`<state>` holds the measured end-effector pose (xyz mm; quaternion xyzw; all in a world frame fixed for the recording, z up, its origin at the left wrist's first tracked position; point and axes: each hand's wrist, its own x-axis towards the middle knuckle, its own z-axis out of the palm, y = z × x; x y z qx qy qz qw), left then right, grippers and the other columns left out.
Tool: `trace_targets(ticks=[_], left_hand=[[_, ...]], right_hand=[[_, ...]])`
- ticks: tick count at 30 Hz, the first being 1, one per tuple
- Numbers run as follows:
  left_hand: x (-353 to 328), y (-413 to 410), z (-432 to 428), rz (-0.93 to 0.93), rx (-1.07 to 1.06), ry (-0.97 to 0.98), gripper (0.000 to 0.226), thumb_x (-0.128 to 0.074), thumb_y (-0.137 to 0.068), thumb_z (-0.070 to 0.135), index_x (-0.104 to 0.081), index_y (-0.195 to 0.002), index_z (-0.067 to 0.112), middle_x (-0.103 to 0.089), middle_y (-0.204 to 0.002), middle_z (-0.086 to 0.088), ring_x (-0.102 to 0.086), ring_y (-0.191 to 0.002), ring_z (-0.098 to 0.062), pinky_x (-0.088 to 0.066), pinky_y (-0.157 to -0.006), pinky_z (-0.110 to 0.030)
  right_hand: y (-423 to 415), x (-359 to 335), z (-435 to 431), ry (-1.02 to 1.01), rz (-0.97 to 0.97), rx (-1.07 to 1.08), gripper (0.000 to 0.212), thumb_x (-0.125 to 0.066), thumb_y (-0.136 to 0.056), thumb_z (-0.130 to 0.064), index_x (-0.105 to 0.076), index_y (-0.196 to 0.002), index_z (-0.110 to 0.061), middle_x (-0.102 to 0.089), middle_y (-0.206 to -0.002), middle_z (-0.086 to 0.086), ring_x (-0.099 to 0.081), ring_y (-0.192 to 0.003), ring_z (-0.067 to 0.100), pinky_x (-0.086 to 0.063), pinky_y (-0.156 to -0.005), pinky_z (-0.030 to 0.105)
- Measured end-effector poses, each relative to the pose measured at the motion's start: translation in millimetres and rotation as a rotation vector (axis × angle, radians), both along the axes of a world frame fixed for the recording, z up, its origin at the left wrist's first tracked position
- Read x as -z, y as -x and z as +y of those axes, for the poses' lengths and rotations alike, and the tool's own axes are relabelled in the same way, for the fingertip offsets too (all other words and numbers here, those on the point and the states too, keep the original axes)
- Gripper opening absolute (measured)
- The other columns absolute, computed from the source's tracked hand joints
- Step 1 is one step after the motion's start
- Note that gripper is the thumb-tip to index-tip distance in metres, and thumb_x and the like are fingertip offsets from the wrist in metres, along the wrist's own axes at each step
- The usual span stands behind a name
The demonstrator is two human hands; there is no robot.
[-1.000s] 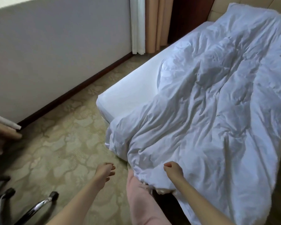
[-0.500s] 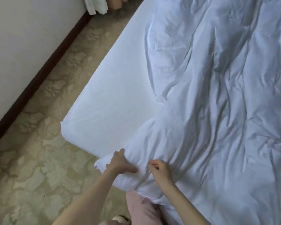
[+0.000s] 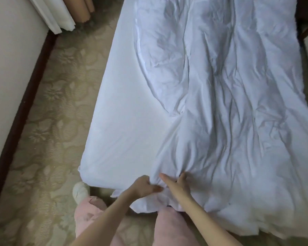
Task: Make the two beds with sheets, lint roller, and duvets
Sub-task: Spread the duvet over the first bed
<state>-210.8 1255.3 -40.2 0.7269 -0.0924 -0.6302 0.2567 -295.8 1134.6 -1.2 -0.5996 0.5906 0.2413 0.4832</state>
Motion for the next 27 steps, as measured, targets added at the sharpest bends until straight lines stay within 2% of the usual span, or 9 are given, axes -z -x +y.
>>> trace_targets(ticks=[3, 10, 13, 15, 18, 21, 23, 24, 27], left_hand=[[-38, -49, 38, 0.042, -0.073, 0.126, 0.027, -0.074, -0.08, 0.03, -0.073, -0.095, 0.008, -0.073, -0.096, -0.003, -0.068, -0.088, -0.015, -0.053, -0.08, -0.029], [-161, -168, 122, -0.118, -0.197, 0.455, 0.009, -0.07, -0.082, 0.004, -0.07, -0.09, 0.002, -0.072, -0.074, 0.002, -0.067, -0.069, -0.01, -0.052, -0.061, -0.017], [-191, -244, 163, -0.204, -0.297, 0.474, 0.047, -0.084, -0.065, 0.029, -0.066, -0.094, -0.002, -0.072, -0.085, -0.012, -0.068, -0.079, -0.02, -0.056, -0.072, -0.032], [-186, -279, 185, -0.298, -0.181, 0.426, 0.064, -0.082, -0.056, 0.041, -0.064, -0.096, -0.006, -0.068, -0.091, -0.017, -0.064, -0.084, -0.026, -0.051, -0.075, -0.041], [-148, -286, 215, -0.566, 0.162, 0.094, 0.062, -0.076, -0.072, 0.038, -0.054, -0.117, 0.001, -0.064, -0.111, -0.015, -0.061, -0.102, -0.031, -0.048, -0.084, -0.037], [-105, -272, 254, -0.566, 0.375, -0.151, 0.053, -0.063, -0.087, 0.024, -0.045, -0.131, 0.001, -0.053, -0.129, -0.014, -0.051, -0.119, -0.028, -0.039, -0.091, -0.027], [-87, -269, 276, -0.485, 0.391, -0.218, 0.05, -0.061, -0.088, 0.026, -0.048, -0.132, 0.007, -0.055, -0.13, -0.009, -0.054, -0.115, -0.021, -0.039, -0.087, -0.023], [-79, -274, 285, -0.424, 0.353, -0.222, 0.049, -0.062, -0.087, 0.025, -0.049, -0.131, 0.009, -0.057, -0.127, -0.008, -0.056, -0.111, -0.019, -0.04, -0.084, -0.021], [-65, -303, 302, -0.368, 0.198, -0.184, 0.03, -0.062, -0.086, 0.015, -0.058, -0.115, 0.006, -0.065, -0.114, -0.011, -0.061, -0.107, -0.028, -0.046, -0.085, -0.03]], right_hand=[[-36, -18, 36, 0.128, -0.057, 0.008, 0.045, -0.051, -0.091, -0.045, -0.057, -0.111, -0.006, -0.065, -0.1, 0.005, -0.06, -0.099, 0.027, -0.047, -0.087, 0.034], [-140, -96, 141, 0.434, -0.309, 0.223, 0.025, -0.044, -0.098, -0.031, -0.056, -0.097, -0.009, -0.064, -0.093, 0.01, -0.059, -0.092, 0.027, -0.037, -0.071, 0.031], [-187, -122, 173, 0.398, -0.519, 0.177, 0.016, -0.055, -0.092, -0.02, -0.062, -0.102, -0.009, -0.06, -0.082, -0.004, -0.055, -0.08, 0.013, -0.037, -0.066, 0.021], [-211, -122, 191, 0.31, -0.497, 0.1, 0.014, -0.057, -0.09, -0.019, -0.066, -0.097, -0.012, -0.059, -0.079, -0.005, -0.054, -0.079, 0.011, -0.038, -0.063, 0.018], [-222, -98, 221, 0.133, -0.319, -0.109, 0.015, -0.052, -0.088, -0.018, -0.061, -0.076, -0.015, -0.058, -0.074, 0.009, -0.056, -0.079, 0.023, -0.039, -0.063, 0.027], [-205, -79, 239, 0.001, -0.204, -0.209, 0.021, -0.052, -0.089, -0.018, -0.065, -0.095, -0.002, -0.058, -0.089, 0.011, -0.061, -0.094, 0.026, -0.041, -0.071, 0.027], [-192, -72, 244, -0.049, -0.187, -0.204, 0.021, -0.05, -0.09, -0.016, -0.062, -0.091, 0.002, -0.05, -0.085, 0.007, -0.058, -0.083, 0.024, -0.041, -0.069, 0.03], [-188, -71, 245, -0.064, -0.169, -0.202, 0.018, -0.048, -0.09, -0.014, -0.055, -0.077, -0.004, -0.045, -0.078, 0.006, -0.052, -0.069, 0.021, -0.038, -0.062, 0.029], [-199, -66, 241, -0.023, -0.088, -0.195, 0.035, -0.042, -0.085, -0.007, -0.024, -0.058, -0.018, -0.022, -0.059, 0.003, -0.021, -0.049, 0.015, -0.017, -0.049, 0.027]])
